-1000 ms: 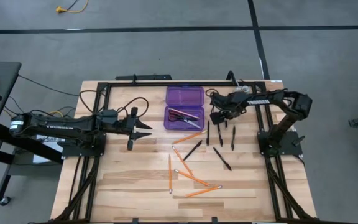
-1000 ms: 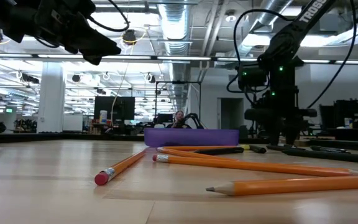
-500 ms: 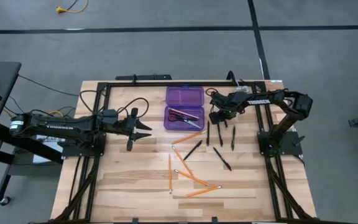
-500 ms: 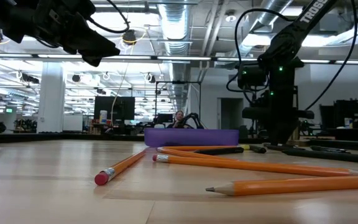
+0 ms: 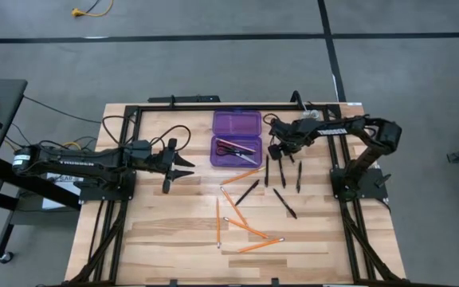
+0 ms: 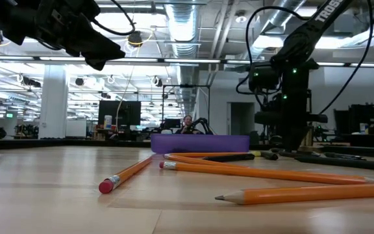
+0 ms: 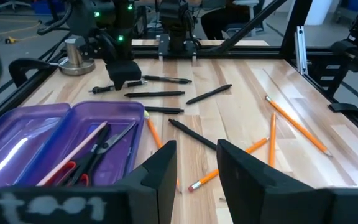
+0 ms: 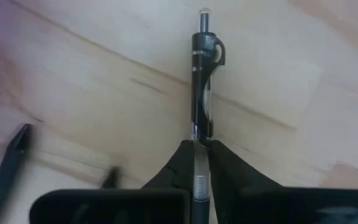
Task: Pick & place school supplies into a supply box
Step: Put the transparent pen into the violet supply box
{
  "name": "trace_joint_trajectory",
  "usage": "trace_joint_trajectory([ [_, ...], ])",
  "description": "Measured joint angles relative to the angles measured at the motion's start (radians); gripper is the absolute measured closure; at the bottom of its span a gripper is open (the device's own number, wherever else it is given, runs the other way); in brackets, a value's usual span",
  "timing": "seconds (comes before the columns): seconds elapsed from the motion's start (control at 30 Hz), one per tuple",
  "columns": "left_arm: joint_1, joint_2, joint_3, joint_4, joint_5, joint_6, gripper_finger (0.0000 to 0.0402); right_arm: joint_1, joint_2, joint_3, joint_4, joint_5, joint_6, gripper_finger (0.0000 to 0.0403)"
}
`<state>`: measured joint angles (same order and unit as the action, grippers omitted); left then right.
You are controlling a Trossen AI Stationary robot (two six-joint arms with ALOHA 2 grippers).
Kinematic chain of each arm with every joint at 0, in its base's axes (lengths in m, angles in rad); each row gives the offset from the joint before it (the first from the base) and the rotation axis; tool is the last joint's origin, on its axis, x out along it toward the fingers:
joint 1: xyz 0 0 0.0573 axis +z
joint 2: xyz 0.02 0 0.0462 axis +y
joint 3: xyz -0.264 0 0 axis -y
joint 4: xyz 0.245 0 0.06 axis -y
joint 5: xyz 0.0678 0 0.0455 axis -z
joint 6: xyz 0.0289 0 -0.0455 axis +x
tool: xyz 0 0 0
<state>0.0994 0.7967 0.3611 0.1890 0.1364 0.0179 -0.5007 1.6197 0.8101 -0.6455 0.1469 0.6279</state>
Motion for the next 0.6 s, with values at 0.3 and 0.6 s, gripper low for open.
trace_joint_trajectory([
  [0.3,0.0,0.0,0.0,-0.001,-0.002,-0.022,0.0297,0.059,-0.089,0.143,-0.079,0.042,-0.114,0.0392],
  [0.6,0.0,0.0,0.0,0.001,-0.025,-0.067,0.0297,0.183,0.046,0.427,-0.077,-0.013,-0.334,0.0392],
])
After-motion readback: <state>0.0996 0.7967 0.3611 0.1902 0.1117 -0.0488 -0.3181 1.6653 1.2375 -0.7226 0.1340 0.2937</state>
